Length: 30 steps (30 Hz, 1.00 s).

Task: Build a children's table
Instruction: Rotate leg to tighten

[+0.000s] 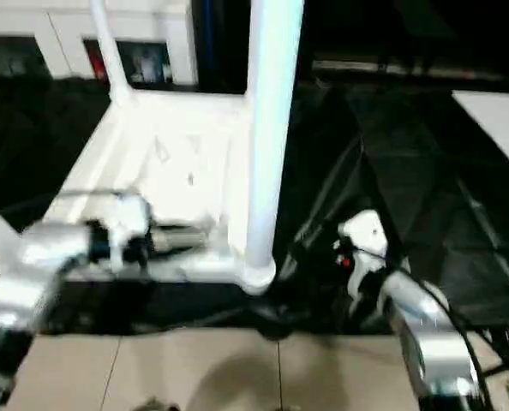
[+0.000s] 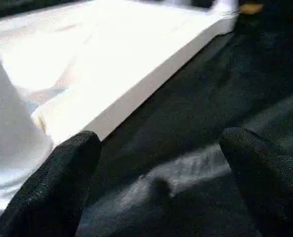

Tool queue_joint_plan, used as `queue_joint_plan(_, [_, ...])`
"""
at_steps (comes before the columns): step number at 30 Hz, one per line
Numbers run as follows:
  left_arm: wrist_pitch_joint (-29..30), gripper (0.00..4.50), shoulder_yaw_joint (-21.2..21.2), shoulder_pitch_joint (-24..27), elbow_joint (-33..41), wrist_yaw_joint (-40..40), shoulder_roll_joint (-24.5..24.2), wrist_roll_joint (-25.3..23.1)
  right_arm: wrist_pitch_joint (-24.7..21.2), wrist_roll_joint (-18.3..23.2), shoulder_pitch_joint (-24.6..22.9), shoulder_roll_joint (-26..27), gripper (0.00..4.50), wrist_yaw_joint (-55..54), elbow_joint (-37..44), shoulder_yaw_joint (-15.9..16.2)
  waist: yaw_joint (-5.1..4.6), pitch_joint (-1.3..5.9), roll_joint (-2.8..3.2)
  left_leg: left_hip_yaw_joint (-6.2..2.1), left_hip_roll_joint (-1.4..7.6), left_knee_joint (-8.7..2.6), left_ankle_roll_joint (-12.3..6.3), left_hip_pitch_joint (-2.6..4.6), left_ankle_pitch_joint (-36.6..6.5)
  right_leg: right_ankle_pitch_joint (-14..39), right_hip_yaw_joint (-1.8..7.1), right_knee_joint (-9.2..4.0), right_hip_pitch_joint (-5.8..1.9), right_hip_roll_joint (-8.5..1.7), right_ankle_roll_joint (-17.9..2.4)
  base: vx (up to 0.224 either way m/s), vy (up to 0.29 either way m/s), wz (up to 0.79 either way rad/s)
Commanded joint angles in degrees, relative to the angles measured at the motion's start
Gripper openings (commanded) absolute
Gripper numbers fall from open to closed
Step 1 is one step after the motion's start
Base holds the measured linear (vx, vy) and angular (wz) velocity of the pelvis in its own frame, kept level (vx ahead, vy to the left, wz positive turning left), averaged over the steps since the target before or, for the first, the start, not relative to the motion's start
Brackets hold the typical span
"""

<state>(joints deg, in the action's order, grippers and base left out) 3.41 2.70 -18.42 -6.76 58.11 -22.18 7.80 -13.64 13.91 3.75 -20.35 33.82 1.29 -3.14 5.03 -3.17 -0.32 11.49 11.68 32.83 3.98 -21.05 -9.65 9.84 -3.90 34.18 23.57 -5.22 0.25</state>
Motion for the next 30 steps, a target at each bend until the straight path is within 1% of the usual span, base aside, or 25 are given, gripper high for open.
queue_joint_plan(1, [2.36,1.90,-2.52,2.22,3.13,-6.76,2.12,0.00,-1.23,0.64,-1.01,0.94,4.31,-3.12,2.95,-1.34,-0.25,3.08,0.01,-0.90,1.64,-4.04,-0.26,0.80,-19.66,22.89,2.26,-5.00,-2.17,-2.56,-8.13,0.000,0.000,0.00])
queue_joint_plan(2, [3.43,1.95,-3.58,3.37,4.52,-9.26,3.44,0.05,-1.64,0.52,-1.40,1.57,4.31,-4.41,3.67,-1.56,-0.20,3.14,0.67,-1.00,1.59,-4.05,-0.04,0.95,-20.17,23.48,2.31,-5.13,-2.11,-2.53,-7.68,0.000,0.000,0.00])
queue_joint_plan(3, [4.72,2.06,-4.69,4.64,6.15,-11.92,4.85,0.24,-2.15,0.38,-1.81,2.26,4.31,-5.87,4.46,-1.81,-0.37,3.24,0.24,-1.09,1.66,-4.11,0.16,0.77,-20.30,22.94,2.29,-5.19,-2.24,-2.40,-7.05,0.000,0.000,0.00])
queue_joint_plan(4, [4.77,2.19,-5.65,5.62,7.26,-14.19,6.38,0.38,-2.02,0.14,-2.09,2.84,4.31,-6.87,4.98,-2.00,-0.41,3.16,0.13,-1.04,1.52,-4.13,-0.02,0.70,-20.35,23.38,2.28,-5.37,-2.15,-2.30,-6.66,0.000,0.000,0.00])
queue_joint_plan(5, [5.20,2.19,-7.98,10.05,11.93,-22.73,11.26,-2.24,-2.20,-0.51,-2.93,5.20,4.31,-10.84,6.86,-2.85,-0.70,3.31,0.18,-1.22,2.01,-4.25,0.27,0.43,-19.93,21.63,2.39,-4.94,-2.44,-2.41,-6.90,0.000,0.000,0.00])
queue_joint_plan(6, [5.81,2.34,-8.37,12.26,14.47,-26.70,12.94,-4.25,-2.52,-0.73,-3.28,6.27,4.31,-12.63,7.80,-3.24,-0.92,3.03,-0.32,-1.01,1.62,-4.11,-0.36,0.20,-20.05,23.02,2.17,-5.51,-2.24,-2.23,-6.08,0.000,0.000,0.00])
queue_joint_plan(7, [4.45,2.34,-8.63,14.87,16.46,-29.54,14.75,-5.12,-2.49,-0.76,-3.45,7.42,4.31,-14.19,8.31,-3.65,-0.83,3.14,-0.13,-1.05,1.66,-3.97,-0.38,0.57,-20.44,23.66,2.23,-5.58,-2.01,-2.25,-5.76,0.000,0.000,0.00])
queue_joint_plan(8, [4.45,2.34,-8.63,14.87,16.46,-29.54,14.75,-5.12,-2.49,-0.76,-3.45,7.42,4.31,-14.19,8.31,-3.65,-1.19,3.03,-0.35,-1.15,1.46,-4.02,-0.76,0.15,-20.58,25.37,2.19,-5.73,-2.15,-2.21,-4.73,0.000,0.000,0.00])
queue_joint_plan(9, [4.36,2.34,-9.07,17.73,18.95,-33.36,17.22,-4.93,-3.73,-0.84,-3.50,8.33,4.31,-15.43,8.93,-3.43,-1.26,3.04,0.07,-1.17,1.42,-3.98,-0.62,0.43,-21.31,27.23,2.16,-6.06,-1.82,-2.06,-3.66,0.000,0.000,0.00])
queue_joint_plan(10, [4.33,2.34,-9.05,17.87,19.01,-33.49,17.33,-4.93,-3.73,-0.89,-3.52,8.33,4.31,-15.40,8.95,-3.33,-1.45,2.94,-0.13,-1.18,1.31,-3.94,-0.66,0.37,-21.73,28.04,2.10,-6.30,-1.72,-2.01,-3.16,0.000,0.000,0.00])
queue_joint_plan(11, [4.18,2.34,-8.92,18.66,19.33,-34.24,17.96,-4.90,-3.75,-1.19,-3.64,8.34,4.31,-15.24,9.05,-2.79,-1.60,2.93,0.04,-1.24,1.06,-3.92,-0.56,0.41,-22.66,29.93,1.94,-6.59,-1.57,-1.79,-1.87,0.000,0.000,0.00])
queue_joint_plan(12, [4.25,2.34,-7.45,19.67,19.78,-35.11,18.19,-6.18,-3.76,-2.47,-4.03,8.06,4.31,-15.06,9.40,-1.27,-1.67,2.99,-0.04,-1.27,1.07,-3.80,-0.90,0.05,-20.67,27.44,1.99,-6.69,-1.33,-1.60,-1.74,0.000,0.000,0.00])
queue_joint_plan(14, [4.90,2.34,-6.07,20.10,20.28,-35.82,18.10,-7.53,-3.92,-2.76,-4.46,7.95,4.31,-14.94,9.95,-0.55,-1.68,3.30,-0.07,-1.15,0.99,-3.46,-2.07,-0.86,-15.11,20.35,2.07,-6.21,-1.39,-1.35,-3.21,0.000,0.000,0.00])
queue_joint_plan(15, [4.90,2.34,-6.07,20.10,20.28,-35.82,18.10,-7.53,-3.92,-2.76,-4.46,7.95,4.31,-14.94,9.95,-0.55,-1.57,3.90,0.12,-0.87,0.82,-2.78,-4.25,-1.41,-9.70,12.72,1.78,-5.43,-1.14,-0.93,-6.06,0.000,0.000,0.00])
queue_joint_plan(16, [5.25,2.34,-5.37,20.57,20.74,-36.22,18.20,-8.33,-4.15,-2.74,-4.89,8.36,4.31,-15.44,10.64,-0.08,-1.78,3.90,0.38,-0.83,0.79,-2.55,-5.44,-1.83,-8.97,10.85,1.64,-5.35,-0.95,-0.80,-7.60,0.000,0.000,0.00])
queue_joint_plan(17, [5.32,2.34,-5.27,20.80,20.92,-36.55,18.37,-8.40,-4.23,-2.81,-5.00,8.50,4.31,-15.70,10.80,0.05,-1.73,3.98,0.98,-0.90,0.83,-2.51,-5.71,-1.83,-9.41,11.12,1.51,-5.34,-0.85,-0.82,-7.96,0.000,0.000,0.00])
queue_joint_plan(18, [5.38,2.34,-5.19,21.00,21.07,-36.84,18.52,-8.47,-4.30,-2.87,-5.10,8.63,4.31,-15.93,10.94,0.16,-2.00,4.05,0.56,-0.81,0.76,-2.24,-6.12,-2.02,-11.03,12.46,1.34,-5.52,-0.68,-0.74,-7.96,0.000,0.000,0.00])
queue_joint_plan(19, [5.30,2.34,-5.03,21.53,21.61,-37.95,19.14,-8.15,-4.30,-3.37,-5.50,8.55,4.31,-16.48,11.24,0.41,-2.11,3.56,0.64,-0.87,0.79,-2.57,-4.71,-1.21,-18.85,22.83,1.05,-6.17,-0.58,-0.98,-6.08,0.000,0.000,0.00])
queue_joint_plan(20, [5.30,2.34,-5.03,21.53,21.61,-37.95,19.14,-8.15,-4.30,-3.37,-5.50,8.55,4.31,-16.48,11.24,0.41,-2.11,3.56,0.64,-0.87,0.79,-2.57,-4.71,-1.21,-18.85,22.83,1.05,-6.17,-0.58,-0.98,-6.08,0.000,0.000,0.00])
queue_joint_plan(21, [5.30,2.34,-4.72,21.66,21.78,-37.97,18.96,-7.95,-4.55,-3.19,-5.59,8.60,4.31,-16.62,11.40,0.27,-2.63,2.81,0.90,-1.55,0.68,-2.72,-1.37,0.32,-28.44,36.87,0.59,-7.92,0.15,-1.16,-0.61,0.000,0.000,0.00])
queue_joint_plan(23, [5.61,2.34,-3.94,22.15,21.73,-37.96,18.45,-8.10,-4.09,-3.61,-5.99,8.38,4.31,-16.59,10.63,0.29,-3.03,2.75,0.98,-2.26,0.70,-3.21,-0.06,0.51,-30.29,37.88,0.23,-8.51,-0.34,-1.21,1.79,0.000,0.000,0.00])
queue_joint_plan(27, [5.03,2.34,-3.49,22.89,21.39,-37.64,17.94,-8.18,-3.66,-4.19,-6.40,8.68,4.31,-16.53,9.30,1.11,-3.97,2.37,1.48,-3.14,0.94,-4.26,0.51,0.25,-32.53,35.85,-0.13,-8.86,-1.48,-1.53,1.45,0.000,0.000,0.00])
queue_joint_plan(28, [5.33,2.34,-3.46,22.98,21.62,-37.85,17.83,-8.43,-3.71,-4.07,-6.52,8.75,4.31,-16.35,9.41,1.41,-4.18,2.06,1.97,-3.20,0.97,-4.33,0.66,0.88,-34.66,36.15,-0.51,-9.43,-1.34,-1.45,1.13,0.000,0.000,0.00])
queue_joint_plan(29, [6.19,2.34,-3.46,23.21,22.22,-37.99,18.09,-8.10,-3.74,-4.21,-6.65,8.57,4.31,-16.17,9.66,1.73,-4.24,2.13,1.99,-3.28,0.93,-4.26,0.65,1.09,-34.97,35.92,-0.77,-9.47,-1.53,-1.56,0.94,0.000,0.000,0.00])
queue_joint_plan(30, [7.51,2.34,-3.29,23.56,23.08,-38.22,18.19,-7.90,-3.85,-4.20,-6.83,8.31,4.31,-16.06,10.02,2.01,-4.48,2.16,1.98,-3.56,1.05,-4.57,0.73,0.65,-35.01,34.83,-1.01,-9.25,-2.26,-1.77,0.63,0.000,0.000,0.00])
